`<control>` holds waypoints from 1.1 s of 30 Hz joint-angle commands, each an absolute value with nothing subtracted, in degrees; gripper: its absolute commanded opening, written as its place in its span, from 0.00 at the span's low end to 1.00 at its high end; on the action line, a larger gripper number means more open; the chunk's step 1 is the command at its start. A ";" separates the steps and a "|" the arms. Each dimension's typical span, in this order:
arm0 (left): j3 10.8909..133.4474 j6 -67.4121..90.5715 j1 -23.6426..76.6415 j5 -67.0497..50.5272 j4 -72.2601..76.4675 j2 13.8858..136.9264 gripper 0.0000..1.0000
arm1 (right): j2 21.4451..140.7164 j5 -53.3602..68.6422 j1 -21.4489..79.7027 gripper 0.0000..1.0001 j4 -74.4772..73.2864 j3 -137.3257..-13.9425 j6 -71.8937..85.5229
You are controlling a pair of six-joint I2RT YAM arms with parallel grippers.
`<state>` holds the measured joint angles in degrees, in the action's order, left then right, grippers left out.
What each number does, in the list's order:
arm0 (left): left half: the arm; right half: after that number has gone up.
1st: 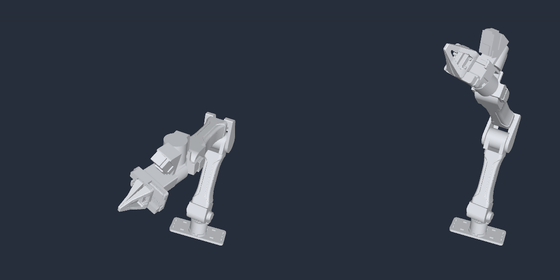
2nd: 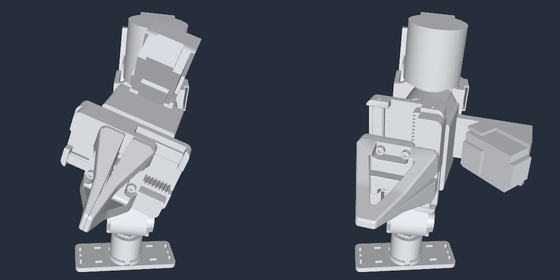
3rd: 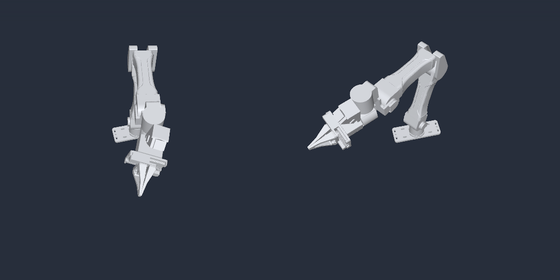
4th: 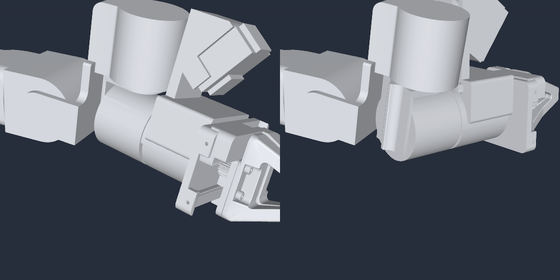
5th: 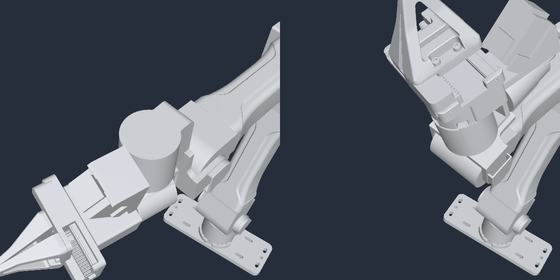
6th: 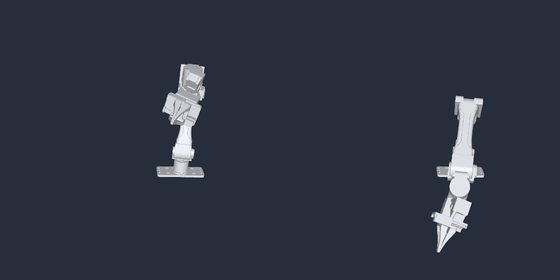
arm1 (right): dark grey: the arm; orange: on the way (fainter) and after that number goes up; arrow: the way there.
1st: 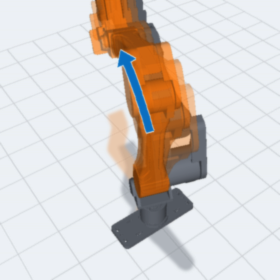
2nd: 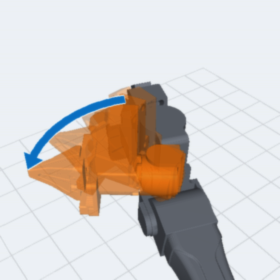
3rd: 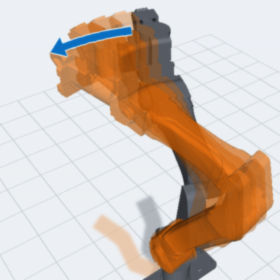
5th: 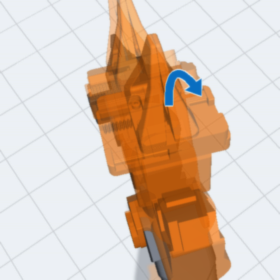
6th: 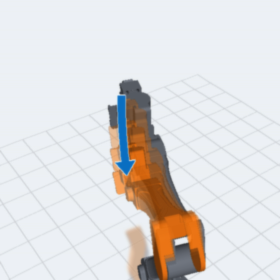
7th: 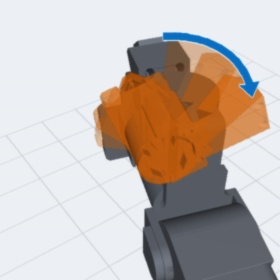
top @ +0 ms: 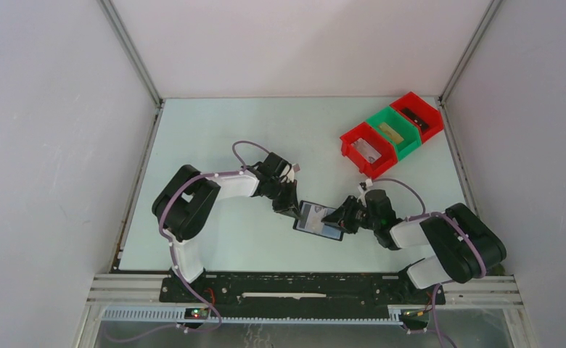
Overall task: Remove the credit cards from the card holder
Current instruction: Remove the credit card from the card holder.
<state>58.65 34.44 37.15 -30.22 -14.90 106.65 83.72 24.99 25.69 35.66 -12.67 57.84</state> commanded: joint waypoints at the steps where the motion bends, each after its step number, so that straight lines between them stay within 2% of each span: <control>1: 60.86 32.96 37.51 -28.92 -15.30 107.59 0.00 | 84.68 25.42 24.98 0.38 37.50 -12.17 58.31; 6: 60.89 32.63 37.61 -29.05 -15.38 107.49 0.00 | 86.96 24.18 24.96 0.42 38.48 -12.69 60.42; 13: 61.23 32.61 37.94 -29.49 -15.34 107.93 0.00 | 93.73 26.37 24.97 0.41 47.06 -12.69 64.03; 14: 61.18 32.64 37.94 -29.56 -15.35 107.93 0.00 | 94.87 26.85 24.96 0.37 48.81 -12.55 64.77; 17: 61.17 32.61 37.96 -29.28 -15.60 107.80 0.00 | 95.92 26.63 24.96 0.08 51.03 -11.78 65.65; 19: 61.17 32.61 37.92 -29.03 -15.70 107.68 0.00 | 94.58 26.34 24.79 0.00 49.81 -11.46 64.98; 23: 61.33 32.36 37.80 -28.01 -16.46 107.34 0.00 | 87.27 25.10 24.14 0.00 38.58 -12.51 59.53; 33: 61.30 32.32 36.96 -27.51 -17.02 106.39 0.00 | 62.28 20.76 21.24 0.00 -4.59 -24.52 39.57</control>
